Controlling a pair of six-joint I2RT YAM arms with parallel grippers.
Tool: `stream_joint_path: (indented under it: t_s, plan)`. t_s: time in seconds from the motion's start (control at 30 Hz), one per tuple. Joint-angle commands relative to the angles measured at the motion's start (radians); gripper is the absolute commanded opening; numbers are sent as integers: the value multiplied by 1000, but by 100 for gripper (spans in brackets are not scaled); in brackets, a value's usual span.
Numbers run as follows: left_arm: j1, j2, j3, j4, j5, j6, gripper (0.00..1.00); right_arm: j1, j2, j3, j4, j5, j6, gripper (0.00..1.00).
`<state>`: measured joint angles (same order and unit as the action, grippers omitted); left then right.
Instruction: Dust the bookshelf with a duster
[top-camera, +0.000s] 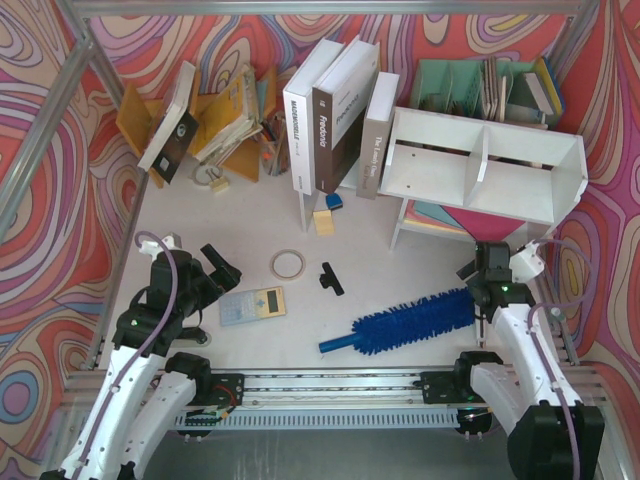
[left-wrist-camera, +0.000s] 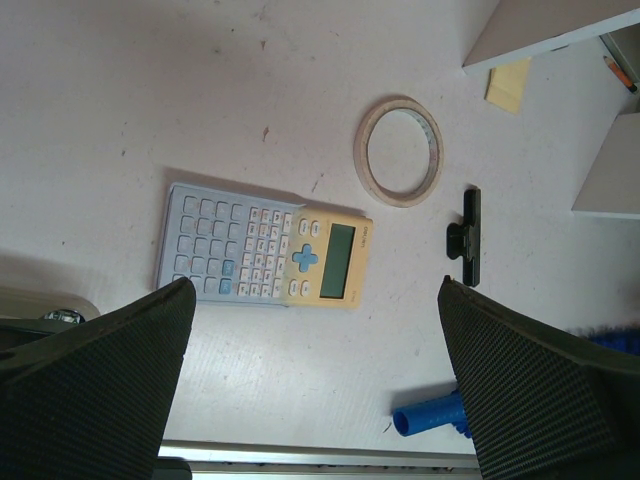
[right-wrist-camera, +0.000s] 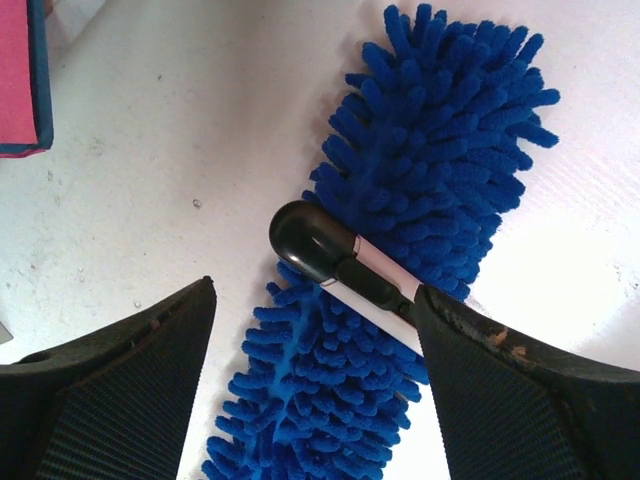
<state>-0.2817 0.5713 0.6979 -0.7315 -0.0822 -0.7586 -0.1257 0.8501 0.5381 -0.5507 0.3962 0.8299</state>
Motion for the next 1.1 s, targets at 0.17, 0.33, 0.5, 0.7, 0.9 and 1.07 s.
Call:
stream_joint_path:
  t_s: [0.17,0.33,0.5,0.7,0.9,1.07]
  plan:
    - [-4,-7,-15,4,-4,12,98,-26,46,-10,15,-25,9,70]
    - [-4,-7,-14,2,-4,11,98,-34,94,-4,3,-2,41,72]
    - [-4,-10,-13,2,-4,12,99,-41,111,-16,5,-1,63,72]
    - [-3,-4,-12,4,-5,13,98,-46,135,-21,-8,9,92,69]
    - [-4,-5,-12,3,-6,15,99,-55,173,-8,-32,26,117,61]
    - [-3,-1,-12,4,-6,15,99,-57,145,-3,-49,43,126,53]
